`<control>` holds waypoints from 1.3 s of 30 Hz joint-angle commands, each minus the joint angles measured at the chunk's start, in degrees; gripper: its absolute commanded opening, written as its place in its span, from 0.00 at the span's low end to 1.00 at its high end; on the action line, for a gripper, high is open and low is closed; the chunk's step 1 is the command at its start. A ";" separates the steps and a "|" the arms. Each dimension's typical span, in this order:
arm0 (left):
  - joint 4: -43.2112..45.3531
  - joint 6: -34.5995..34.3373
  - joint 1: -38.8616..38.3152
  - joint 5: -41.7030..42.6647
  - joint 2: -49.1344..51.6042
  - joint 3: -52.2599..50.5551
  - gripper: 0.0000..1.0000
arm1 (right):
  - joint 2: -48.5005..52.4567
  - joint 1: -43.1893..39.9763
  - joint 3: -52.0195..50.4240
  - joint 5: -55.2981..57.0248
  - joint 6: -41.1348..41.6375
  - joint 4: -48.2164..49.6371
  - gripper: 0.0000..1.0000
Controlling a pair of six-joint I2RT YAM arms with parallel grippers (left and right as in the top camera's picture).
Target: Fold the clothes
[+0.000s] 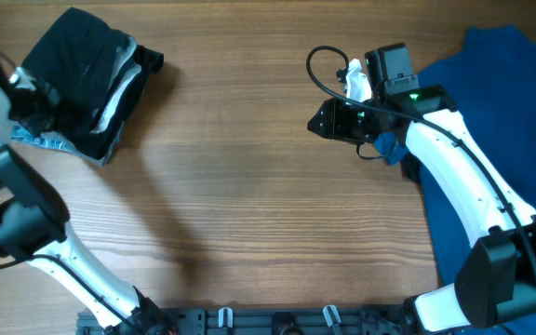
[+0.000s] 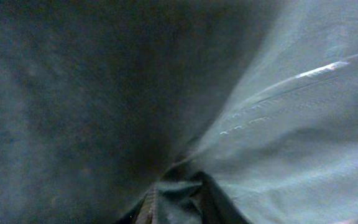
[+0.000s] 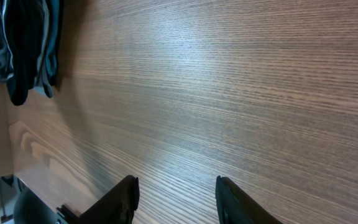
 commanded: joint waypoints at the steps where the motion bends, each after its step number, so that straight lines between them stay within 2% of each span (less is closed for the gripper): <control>1: -1.57 7.06 5.11 18.93 -4.26 7.19 0.25 | -2.97 0.15 0.13 0.55 0.44 -0.33 0.41; 4: -9.40 16.96 4.04 19.41 -14.03 10.64 0.27 | -14.51 0.17 1.27 2.71 -1.14 -0.50 0.40; 6: -17.53 25.83 2.34 19.30 -25.33 10.64 0.37 | -27.52 0.15 2.01 8.35 -1.11 -0.46 0.41; 7: -18.78 26.86 1.92 17.51 -30.93 10.64 0.41 | -33.18 0.15 2.01 10.97 -1.20 -1.11 0.43; 8: -18.62 26.36 1.79 15.43 -36.15 10.64 0.51 | -37.64 0.15 2.01 12.87 -1.64 -2.34 0.47; 9: -18.32 25.79 1.79 14.64 -40.74 10.64 0.79 | -42.07 0.15 1.99 14.01 -3.02 -4.15 0.55; 10: -18.29 25.79 1.79 14.64 -47.01 10.64 1.00 | -47.91 0.15 1.99 14.95 -3.89 -7.17 0.69; 11: -18.75 25.81 1.79 14.60 -50.31 10.64 1.00 | -51.39 0.15 1.99 14.93 -3.89 -8.98 0.80; 12: -19.63 25.81 1.79 14.14 -53.86 10.64 1.00 | -54.16 0.15 1.99 14.93 -3.85 -10.10 1.00; 15: -22.60 25.81 1.79 10.73 -60.81 10.64 1.00 | -60.02 0.15 1.99 14.93 -3.87 -12.44 1.00; 19: -25.00 25.86 1.79 8.83 -65.55 10.64 1.00 | -61.13 0.15 1.99 14.93 -3.85 -18.40 1.00; 26: -25.55 25.86 1.79 8.83 -67.10 10.64 1.00 | -61.13 0.15 1.99 14.93 -3.69 -23.71 1.00; 30: -25.55 25.86 1.79 8.85 -67.10 10.64 1.00 | -61.16 0.17 1.99 18.10 -3.85 -31.30 1.00; 31: -25.57 25.86 1.79 8.83 -67.10 10.64 1.00 | -61.27 0.13 1.90 21.16 -5.22 -29.11 1.00; 32: -25.57 25.83 1.79 8.83 -67.10 10.64 1.00 | -61.77 -0.13 1.25 21.79 -12.26 -24.57 1.00; 34: -25.57 25.86 1.79 8.83 -67.10 10.62 1.00 | -64.92 -1.51 -2.64 15.52 -34.29 -10.54 1.00; 35: -25.55 25.83 1.79 8.83 -67.10 10.64 1.00 | -67.95 -2.75 -6.54 11.50 -41.75 -4.55 1.00; 37: -25.57 25.86 1.79 8.83 -67.10 10.64 1.00 | -74.77 -5.31 -16.63 7.91 -43.78 3.48 1.00; 39: -25.55 25.86 1.79 8.83 -67.10 10.64 1.00 | -80.15 -6.91 -25.07 4.96 -43.80 6.32 1.00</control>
